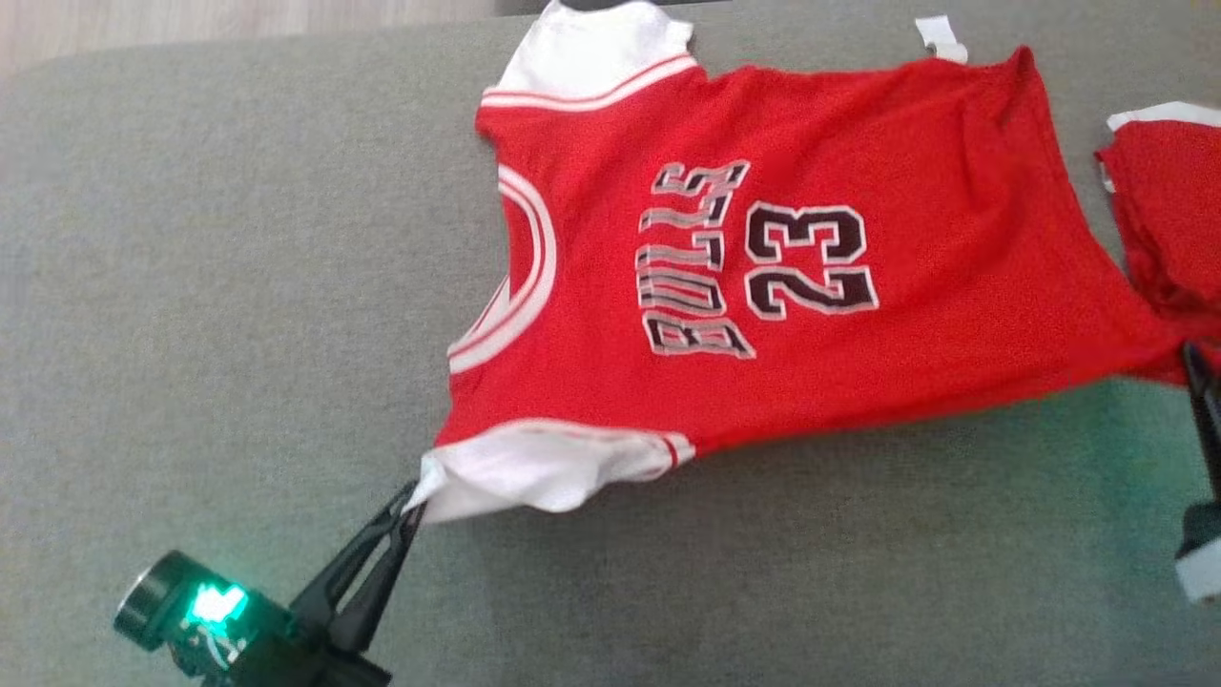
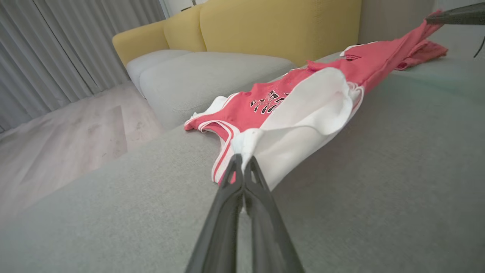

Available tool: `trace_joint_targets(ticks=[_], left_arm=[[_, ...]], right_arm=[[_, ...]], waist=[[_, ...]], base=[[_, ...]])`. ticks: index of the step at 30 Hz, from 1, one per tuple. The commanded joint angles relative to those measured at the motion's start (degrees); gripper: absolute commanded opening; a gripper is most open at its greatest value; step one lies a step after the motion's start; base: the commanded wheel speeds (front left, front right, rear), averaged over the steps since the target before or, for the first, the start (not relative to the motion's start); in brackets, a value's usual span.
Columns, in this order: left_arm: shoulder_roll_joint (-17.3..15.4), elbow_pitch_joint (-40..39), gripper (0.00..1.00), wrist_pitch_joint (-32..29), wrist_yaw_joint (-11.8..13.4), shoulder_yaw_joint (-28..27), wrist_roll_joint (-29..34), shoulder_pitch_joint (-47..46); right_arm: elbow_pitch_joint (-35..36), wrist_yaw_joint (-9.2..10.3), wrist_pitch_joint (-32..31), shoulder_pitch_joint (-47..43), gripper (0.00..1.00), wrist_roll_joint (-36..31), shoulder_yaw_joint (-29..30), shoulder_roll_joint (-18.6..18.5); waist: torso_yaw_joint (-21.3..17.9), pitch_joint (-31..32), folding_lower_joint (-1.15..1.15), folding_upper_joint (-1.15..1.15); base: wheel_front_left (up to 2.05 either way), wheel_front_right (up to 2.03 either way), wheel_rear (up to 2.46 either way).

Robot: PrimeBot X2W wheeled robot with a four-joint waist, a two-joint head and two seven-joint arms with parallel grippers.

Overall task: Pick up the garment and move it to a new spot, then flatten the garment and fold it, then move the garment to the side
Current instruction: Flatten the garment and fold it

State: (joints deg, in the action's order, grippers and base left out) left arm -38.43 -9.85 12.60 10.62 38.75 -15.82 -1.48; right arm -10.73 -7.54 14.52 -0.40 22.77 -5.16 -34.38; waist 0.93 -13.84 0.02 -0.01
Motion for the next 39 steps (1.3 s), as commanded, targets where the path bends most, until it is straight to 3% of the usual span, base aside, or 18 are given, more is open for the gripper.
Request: trace_joint_targets(ticks=[1,8,18,20,21,22,23,27,32,39], left_arm=[[-2.22,-1.85,0.0,-0.39,0.34,-2.3,-0.58,-1.91],[-1.58,1.33,0.0,-1.85,-2.61,-1.72,1.38,-9.33],[3.62,17.96,0.0,-0.23,-12.35,-0.51,7.03,-35.81],[5.0,21.75,0.12,0.17,-13.47,-0.03,8.05,-40.13],[5.77,23.64,0.29,0.36,-13.75,0.11,8.32,-41.83],[6.45,25.44,0.46,0.55,-13.93,0.35,8.67,-43.2],[7.16,27.1,1.0,0.77,-13.92,0.48,8.87,-44.22],[10.36,31.1,1.0,1.73,-11.57,-0.81,7.02,-43.81],[15.34,30.18,1.0,2.28,-6.98,-5.3,-0.73,-34.51],[21.16,27.84,1.0,2.33,-7.03,-6.98,-9.79,-21.33]], right_arm=[[2.76,0.05,-0.58,-0.69,0.0,-0.69,1.48,-1.13],[3.8,0.05,-3.68,0.59,0.0,-2.34,3.77,1.65],[-1.83,0.05,-9.69,13.8,0.0,-2.78,1.58,2.26],[-3.74,0.05,-10.02,16.9,0.0,-2.73,0.37,2.26],[-4.75,0.05,-10.0,18.26,0.0,-2.75,-0.22,2.32],[-5.76,0.05,-9.9,19.45,0.27,-2.71,-0.8,2.45],[-6.72,0.05,-9.73,20.45,1.0,-2.69,-1.31,2.6],[-8.99,0.05,-6.92,22.49,1.0,-2.53,-2.34,3.14],[-9.43,0.05,-2.9,20.56,1.0,-1.93,-1.0,4.21],[-8.08,0.05,-1.39,16.54,1.0,-1.71,0.48,6.13]], waist=[[-0.2,0.0,-0.02,0.01],[0.02,-2.22,-0.02,0.01],[-0.45,-9.29,-0.02,0.01],[-0.74,-10.31,-0.02,0.01],[-0.79,-10.64,-0.02,0.01],[-0.84,-10.86,-0.02,0.01],[-0.88,-10.95,-0.02,0.01],[-1.02,-10.34,-0.02,0.01],[-0.74,-8.43,-0.02,0.01],[-0.93,-7.18,-0.02,0.01]], base=[[0.0,0.0,0.0],[0.0,0.0,0.0],[0.0,0.0,0.0],[0.0,0.0,0.0],[0.0,0.0,0.0],[0.0,0.0,0.0],[0.0,0.0,0.0],[0.0,0.0,0.0],[0.0,0.0,0.0],[0.0,0.0,0.0]])
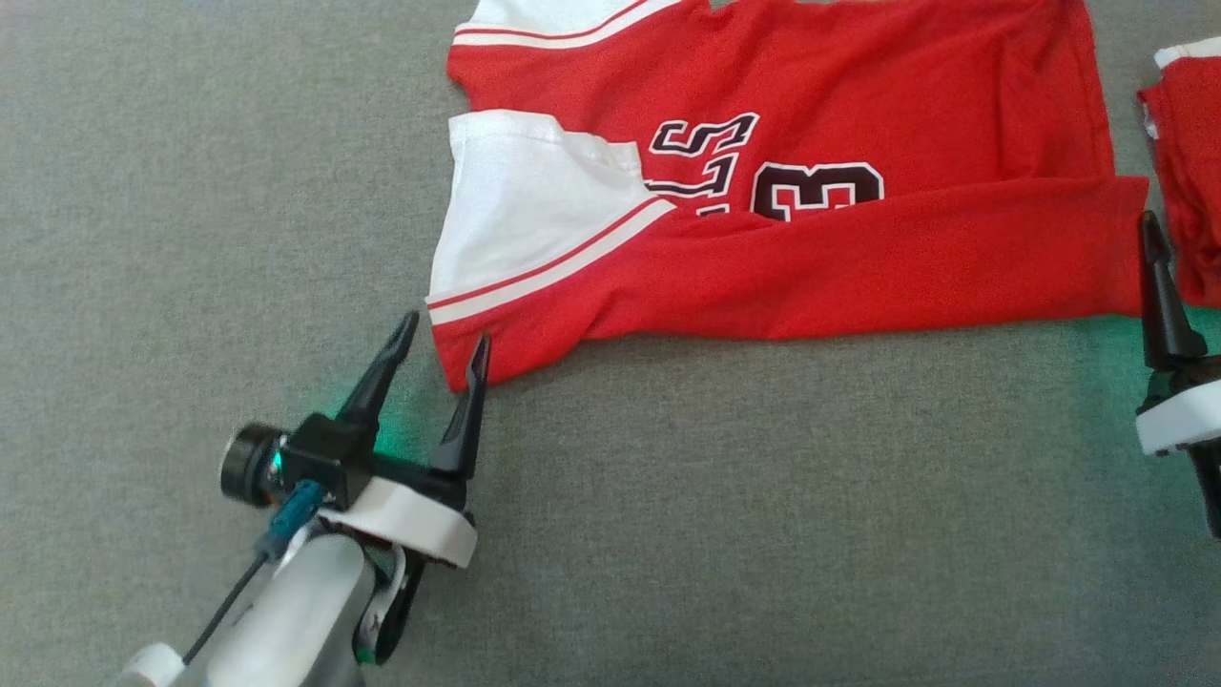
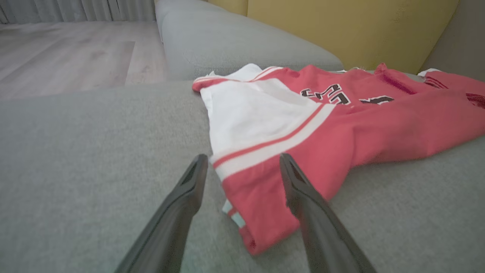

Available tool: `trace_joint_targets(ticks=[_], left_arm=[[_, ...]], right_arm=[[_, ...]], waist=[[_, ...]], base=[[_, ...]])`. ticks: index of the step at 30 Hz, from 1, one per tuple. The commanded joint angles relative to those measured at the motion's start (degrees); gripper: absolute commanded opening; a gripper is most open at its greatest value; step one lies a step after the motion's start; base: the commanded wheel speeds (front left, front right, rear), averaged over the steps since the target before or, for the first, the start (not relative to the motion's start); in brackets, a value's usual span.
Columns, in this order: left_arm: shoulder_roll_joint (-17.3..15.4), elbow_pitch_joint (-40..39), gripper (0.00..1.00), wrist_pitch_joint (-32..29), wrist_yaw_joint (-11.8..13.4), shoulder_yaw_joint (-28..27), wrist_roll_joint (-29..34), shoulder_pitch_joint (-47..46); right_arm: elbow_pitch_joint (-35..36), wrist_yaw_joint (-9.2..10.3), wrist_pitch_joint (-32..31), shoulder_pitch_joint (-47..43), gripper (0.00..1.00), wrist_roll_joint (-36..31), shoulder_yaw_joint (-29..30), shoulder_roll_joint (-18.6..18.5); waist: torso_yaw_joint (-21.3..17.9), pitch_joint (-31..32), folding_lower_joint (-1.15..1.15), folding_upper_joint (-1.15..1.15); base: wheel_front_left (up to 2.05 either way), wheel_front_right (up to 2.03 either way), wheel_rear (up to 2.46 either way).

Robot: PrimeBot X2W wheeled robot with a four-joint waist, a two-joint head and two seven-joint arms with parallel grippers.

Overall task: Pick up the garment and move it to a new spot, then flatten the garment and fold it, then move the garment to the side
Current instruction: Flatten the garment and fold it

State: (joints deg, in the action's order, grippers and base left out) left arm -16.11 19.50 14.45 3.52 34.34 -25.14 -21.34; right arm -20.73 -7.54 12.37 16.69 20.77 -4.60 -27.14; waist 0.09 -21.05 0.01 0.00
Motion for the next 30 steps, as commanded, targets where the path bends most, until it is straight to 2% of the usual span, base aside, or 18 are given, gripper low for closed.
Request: trace_joint_targets(ticks=[1,4,7,8,9,10,14,20,24,25,27,28,30], left_arm=[[-0.81,-0.9,1.0,0.11,0.23,-2.51,-1.01,-0.69],[-0.63,1.7,1.0,-1.1,1.09,-2.11,-0.92,-0.34],[-0.71,4.81,1.0,-4.15,0.33,-0.62,-0.77,-0.86],[-0.52,5.45,0.68,-5.44,-0.39,-0.08,-1.15,-0.94],[-0.47,5.88,0.29,-6.71,-1.16,0.58,-1.36,-1.02],[-0.49,6.05,0.0,-7.71,-1.88,1.22,-1.48,-1.03],[-1.01,5.42,0.0,-8.57,-2.74,1.9,-1.69,-0.61],[-4.77,1.06,0.0,-6.69,-0.34,0.47,-0.35,0.67],[-7.2,-3.56,0.0,-7.35,1.59,-0.28,0.4,1.85],[-7.65,-4.8,0.0,-7.47,1.97,-0.44,0.47,2.18],[-8.2,-7.14,0.0,-8.0,2.57,-0.51,0.51,2.83],[-8.36,-8.21,0.0,-8.32,2.91,-0.49,0.57,3.1],[-8.63,-9.5,0.0,-8.72,3.13,-0.44,0.47,3.45]], right_arm=[[2.05,0.05,0.83,-0.82,1.0,0.34,-0.05,-0.93],[2.37,0.05,0.91,-1.13,1.0,0.49,-0.29,-0.53],[2.28,0.05,0.85,-1.05,1.0,0.67,-0.76,-0.38],[2.14,0.05,0.81,-1.01,1.0,0.73,-0.87,-0.39],[1.94,0.05,0.72,-0.97,1.0,0.82,-0.96,-0.41],[1.67,0.05,0.62,-0.95,1.0,0.91,-1.04,-0.45],[-0.02,0.05,-0.72,-1.13,1.0,1.5,-1.11,-0.24],[-5.21,0.05,-5.35,-1.33,1.0,3.46,-1.04,0.6],[-7.82,0.05,-8.88,-0.95,1.0,5.89,-3.06,0.49],[-8.21,0.05,-9.61,-0.69,0.91,6.88,-3.47,0.5],[-8.6,0.05,-10.63,-0.23,0.1,8.47,-4.59,0.02],[-8.74,0.05,-11.07,-0.09,0.0,9.01,-5.22,-0.43],[-8.78,0.05,-11.6,0.03,0.0,10.03,-6.3,-1.47]], waist=[[-0.16,0.02,-0.01,0.0],[-0.53,-0.18,-0.01,0.0],[-0.93,-0.38,-0.01,0.0],[-1.01,-0.39,-0.01,0.0],[-1.07,-0.4,-0.01,0.0],[-1.07,-0.35,-0.01,0.0],[-0.84,0.25,-0.01,0.0],[0.68,1.58,-0.01,0.0],[1.65,1.91,-0.01,0.0],[1.83,1.93,-0.01,0.0],[2.33,2.04,-0.01,0.0],[2.55,2.07,-0.01,0.0],[2.97,2.16,-0.01,0.0]], base=[[0.0,0.0,0.0],[0.0,0.0,0.0],[0.0,0.0,0.0],[0.0,0.0,0.0],[0.0,0.0,0.0],[0.0,0.0,0.0],[0.0,0.0,0.0],[0.0,0.0,0.0],[0.0,0.0,0.0],[0.0,0.0,0.0],[0.0,0.0,0.0],[0.0,0.0,0.0],[0.0,0.0,0.0]])
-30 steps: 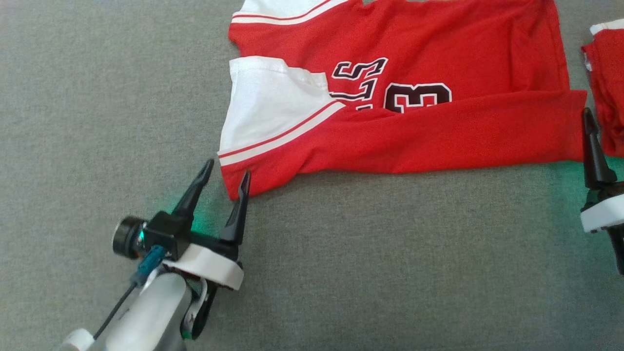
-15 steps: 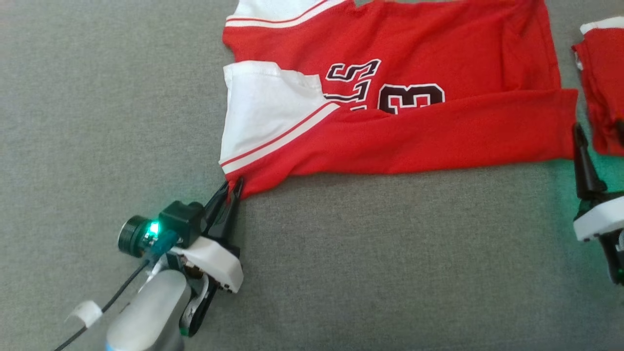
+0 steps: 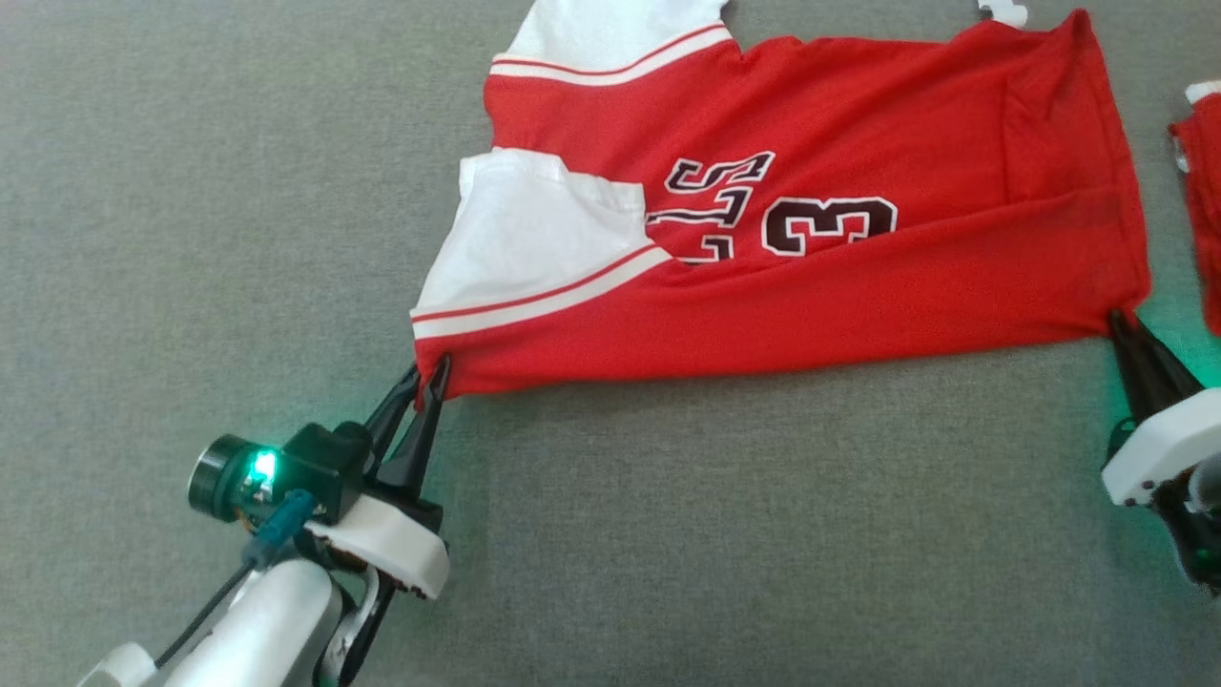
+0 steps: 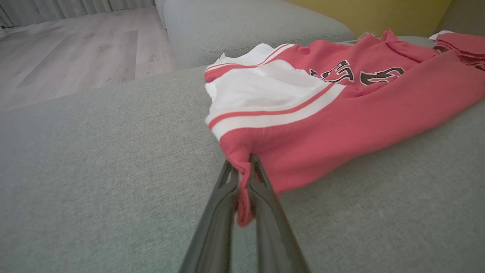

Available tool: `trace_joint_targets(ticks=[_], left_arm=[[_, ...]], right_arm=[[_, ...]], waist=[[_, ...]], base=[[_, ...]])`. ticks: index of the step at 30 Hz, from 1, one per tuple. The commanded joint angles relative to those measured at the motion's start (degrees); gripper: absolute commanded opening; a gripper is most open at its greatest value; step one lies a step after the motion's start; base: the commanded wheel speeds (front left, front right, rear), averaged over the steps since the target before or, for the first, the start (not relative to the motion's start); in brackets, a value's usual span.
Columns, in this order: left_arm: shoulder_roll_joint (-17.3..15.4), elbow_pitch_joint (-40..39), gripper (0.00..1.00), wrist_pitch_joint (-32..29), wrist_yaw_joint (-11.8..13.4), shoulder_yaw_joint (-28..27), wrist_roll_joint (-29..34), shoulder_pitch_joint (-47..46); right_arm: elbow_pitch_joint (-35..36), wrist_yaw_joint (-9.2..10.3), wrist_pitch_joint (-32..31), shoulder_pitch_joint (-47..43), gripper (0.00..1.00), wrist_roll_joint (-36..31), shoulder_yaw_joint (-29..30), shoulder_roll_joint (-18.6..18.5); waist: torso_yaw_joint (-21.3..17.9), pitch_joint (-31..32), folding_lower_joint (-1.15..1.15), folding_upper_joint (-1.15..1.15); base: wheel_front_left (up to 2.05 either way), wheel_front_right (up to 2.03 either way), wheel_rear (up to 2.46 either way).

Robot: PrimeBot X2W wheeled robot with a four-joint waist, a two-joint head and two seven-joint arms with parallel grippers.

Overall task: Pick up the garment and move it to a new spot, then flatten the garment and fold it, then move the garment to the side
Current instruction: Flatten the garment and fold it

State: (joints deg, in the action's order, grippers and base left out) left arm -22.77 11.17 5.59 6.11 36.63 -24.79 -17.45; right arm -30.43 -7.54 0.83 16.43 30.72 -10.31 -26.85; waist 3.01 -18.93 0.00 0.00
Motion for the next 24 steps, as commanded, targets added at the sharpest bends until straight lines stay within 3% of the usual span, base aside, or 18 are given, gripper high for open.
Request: trace_joint_targets(ticks=[1,10,16,20,24], left_arm=[[-1.97,-1.52,0.0,0.03,0.58,-2.66,0.03,-0.31],[-0.98,-3.97,0.0,-0.56,2.06,-1.08,-1.67,5.5],[0.15,-5.8,0.0,-0.96,2.57,1.05,-2.8,10.34],[0.29,-6.59,0.0,-1.61,2.23,2.44,-3.35,12.42],[-0.12,-7.51,0.0,-2.0,2.7,2.59,-3.56,13.35]], right_arm=[[1.06,0.05,-0.26,0.11,0.0,0.67,-1.1,-2.39],[7.6,0.05,-0.05,-9.44,0.0,6.92,-3.06,-10.67],[14.19,0.05,-1.97,-20.16,0.0,8.79,-0.01,-17.33],[19.36,0.05,-3.48,-27.68,0.0,8.81,4.15,-18.54],[23.48,0.05,-5.43,-33.0,0.0,6.98,8.17,-16.8]], waist=[[0.28,0.19,0.0,0.0],[2.31,3.52,0.0,0.0],[3.48,4.74,0.0,0.0],[3.71,5.09,0.0,0.0],[3.64,5.11,0.0,0.0]], base=[[0.0,0.0,0.0],[0.0,0.0,0.0],[0.0,0.0,0.0],[0.0,0.0,0.0],[0.0,0.0,0.0]])
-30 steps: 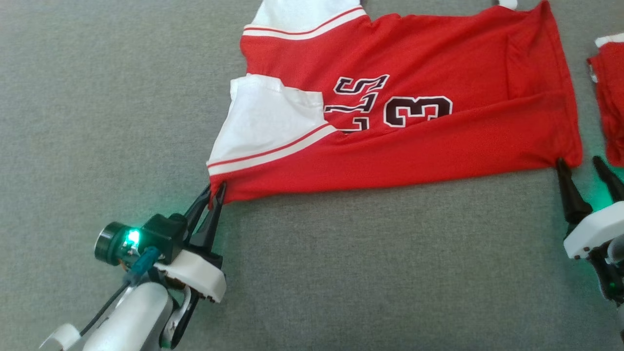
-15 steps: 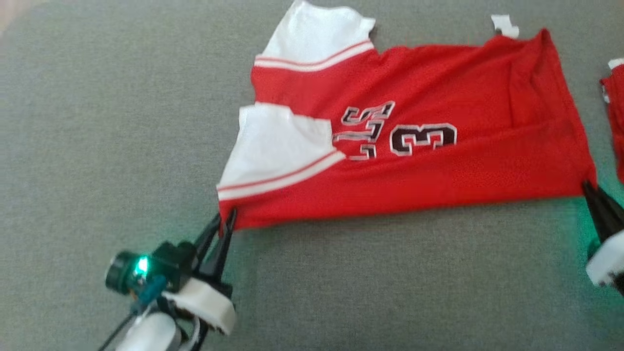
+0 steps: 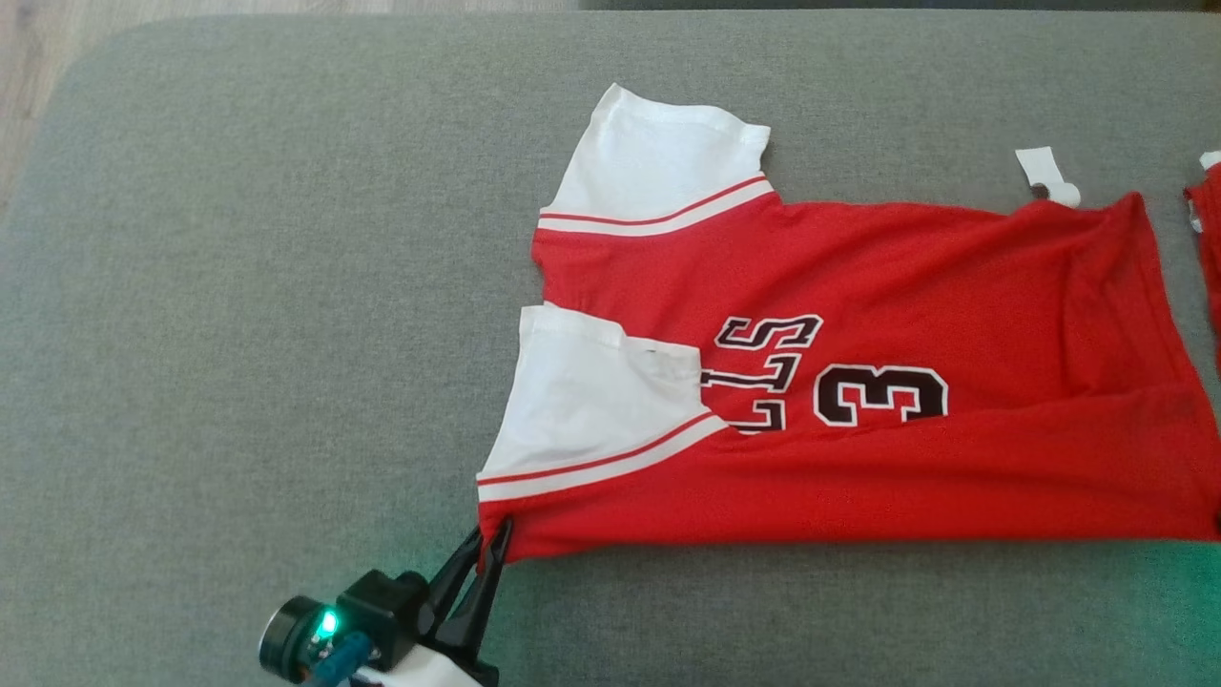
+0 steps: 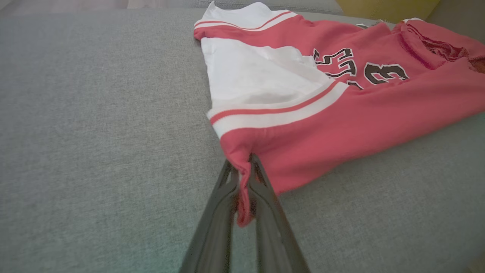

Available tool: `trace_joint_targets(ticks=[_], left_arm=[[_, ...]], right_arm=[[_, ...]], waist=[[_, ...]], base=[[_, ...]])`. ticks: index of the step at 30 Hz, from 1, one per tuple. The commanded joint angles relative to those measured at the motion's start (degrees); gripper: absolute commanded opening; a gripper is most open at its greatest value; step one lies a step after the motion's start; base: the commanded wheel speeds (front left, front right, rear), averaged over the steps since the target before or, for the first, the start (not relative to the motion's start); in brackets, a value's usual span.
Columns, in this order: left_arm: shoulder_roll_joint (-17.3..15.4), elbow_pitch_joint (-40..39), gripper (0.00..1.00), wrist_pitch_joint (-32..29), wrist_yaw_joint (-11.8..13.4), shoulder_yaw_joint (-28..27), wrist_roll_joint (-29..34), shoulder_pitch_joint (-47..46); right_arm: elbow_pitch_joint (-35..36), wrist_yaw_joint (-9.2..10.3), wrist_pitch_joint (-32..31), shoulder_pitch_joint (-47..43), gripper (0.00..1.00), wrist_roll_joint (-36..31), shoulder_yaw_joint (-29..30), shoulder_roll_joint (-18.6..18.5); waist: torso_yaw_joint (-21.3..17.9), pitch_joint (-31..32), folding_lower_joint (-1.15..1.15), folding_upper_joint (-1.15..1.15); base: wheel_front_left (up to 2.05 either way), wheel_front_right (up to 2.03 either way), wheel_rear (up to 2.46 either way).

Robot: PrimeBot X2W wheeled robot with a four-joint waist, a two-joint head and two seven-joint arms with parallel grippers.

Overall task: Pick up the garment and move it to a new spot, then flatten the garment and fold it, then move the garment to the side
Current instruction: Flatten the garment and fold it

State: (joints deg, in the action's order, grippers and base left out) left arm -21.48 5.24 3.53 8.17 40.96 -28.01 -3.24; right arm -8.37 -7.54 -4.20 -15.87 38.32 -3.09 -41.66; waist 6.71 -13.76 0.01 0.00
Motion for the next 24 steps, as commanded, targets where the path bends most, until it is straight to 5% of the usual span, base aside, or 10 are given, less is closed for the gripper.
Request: trace_joint_targets(ticks=[1,3,4,5,13,21,24], left_arm=[[-1.5,-1.62,0.0,-0.03,0.63,-1.75,-0.42,-0.88],[-1.57,-1.64,0.0,-0.23,0.58,-1.72,-0.49,-1.01],[-1.64,-1.63,0.38,-0.44,0.51,-1.7,-0.52,-1.25],[-1.83,-1.56,1.0,-0.64,0.43,-1.64,-0.31,-1.67],[-5.5,-4.76,1.0,-3.38,-2.29,-4.43,1.9,-13.83],[-8.19,0.27,1.0,-15.92,-13.39,-7.87,-2.89,-41.13],[-8.28,4.96,1.0,-23.25,-15.23,-5.75,-6.87,-50.33]], right_arm=[[2.12,0.05,-0.94,-1.53,0.0,-1.22,1.68,-1.41],[2.67,0.05,-1.38,-2.07,0.02,-1.95,2.53,-0.75],[3.12,0.05,-1.7,-2.28,0.74,-2.7,3.48,0.07],[3.67,0.05,-1.97,-2.26,1.0,-3.44,4.4,0.94],[10.93,0.05,-1.39,3.17,1.0,-8.84,9.77,5.91],[15.38,0.05,-3.17,11.1,1.0,-12.35,8.25,8.51],[15.33,0.05,-3.14,14.34,1.0,-12.86,6.43,8.9]], waist=[[-0.13,-0.13,-0.01,0.0],[-0.22,-0.19,-0.01,0.0],[-0.33,-0.28,-0.01,0.0],[-0.49,-0.42,-0.01,0.0],[-2.4,-4.92,-0.01,0.0],[-6.55,-12.77,-0.01,0.0],[-9.02,-15.34,-0.01,0.0]], base=[[0.0,0.0,0.0],[0.0,0.0,0.0],[0.0,0.0,0.0],[0.0,0.0,0.0],[0.0,0.0,0.0],[0.0,0.0,0.0],[0.0,0.0,0.0]])
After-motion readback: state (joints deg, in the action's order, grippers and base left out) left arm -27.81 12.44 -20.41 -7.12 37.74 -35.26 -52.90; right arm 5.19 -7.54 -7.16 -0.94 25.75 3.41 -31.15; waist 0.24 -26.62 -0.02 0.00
